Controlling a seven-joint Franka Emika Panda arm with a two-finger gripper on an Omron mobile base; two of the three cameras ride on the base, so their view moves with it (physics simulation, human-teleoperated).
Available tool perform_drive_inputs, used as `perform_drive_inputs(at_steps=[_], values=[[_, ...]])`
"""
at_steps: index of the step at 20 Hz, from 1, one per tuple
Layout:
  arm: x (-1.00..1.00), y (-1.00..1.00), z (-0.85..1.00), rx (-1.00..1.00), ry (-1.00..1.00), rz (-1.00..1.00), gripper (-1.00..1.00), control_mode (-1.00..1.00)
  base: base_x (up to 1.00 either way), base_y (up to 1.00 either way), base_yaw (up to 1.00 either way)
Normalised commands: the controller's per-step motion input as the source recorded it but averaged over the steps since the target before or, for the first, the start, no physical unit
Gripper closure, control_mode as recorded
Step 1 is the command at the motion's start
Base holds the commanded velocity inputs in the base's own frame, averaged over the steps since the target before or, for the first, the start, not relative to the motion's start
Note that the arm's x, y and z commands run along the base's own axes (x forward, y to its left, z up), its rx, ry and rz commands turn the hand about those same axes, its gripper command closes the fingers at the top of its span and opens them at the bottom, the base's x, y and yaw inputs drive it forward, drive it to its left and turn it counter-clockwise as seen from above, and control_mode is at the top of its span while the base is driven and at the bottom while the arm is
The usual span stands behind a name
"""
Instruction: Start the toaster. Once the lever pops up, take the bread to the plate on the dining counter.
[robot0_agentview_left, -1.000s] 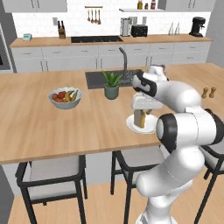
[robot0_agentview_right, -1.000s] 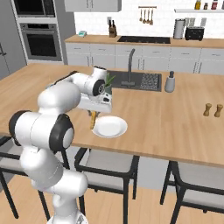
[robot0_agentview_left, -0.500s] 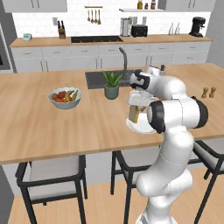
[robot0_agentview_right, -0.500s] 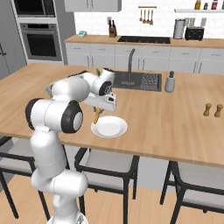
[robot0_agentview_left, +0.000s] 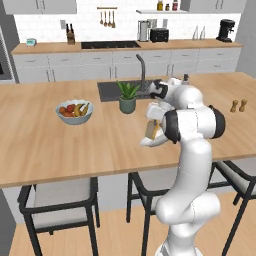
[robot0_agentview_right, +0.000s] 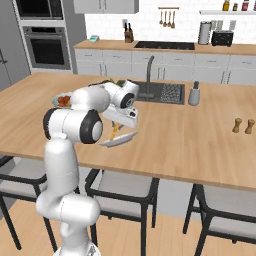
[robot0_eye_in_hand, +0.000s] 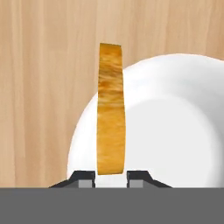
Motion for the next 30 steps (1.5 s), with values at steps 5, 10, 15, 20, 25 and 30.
perform_drive_inputs(at_steps=[5,10,15,20,25,30], values=[[-0.28,0.00,0.03,0.07,-0.12,0.00,1.00,-1.00,0.00,0.00,0.00],[-0.23,0.06,0.13,0.03,-0.18,0.00,1.00,-1.00,0.00,0.00,0.00],[-0.60,0.00,0.00,0.03,-0.15,0.00,1.00,-1.00,0.00,0.00,0.00],[-0.45,0.00,-0.04,0.03,-0.14,0.00,1.00,-1.00,0.00,0.00,0.00],[-0.04,0.00,-0.20,0.00,-0.09,0.00,1.00,-1.00,0.00,0.00,0.00],[0.35,-0.03,-0.14,0.00,-0.05,0.00,1.00,-1.00,0.00,0.00,0.00]])
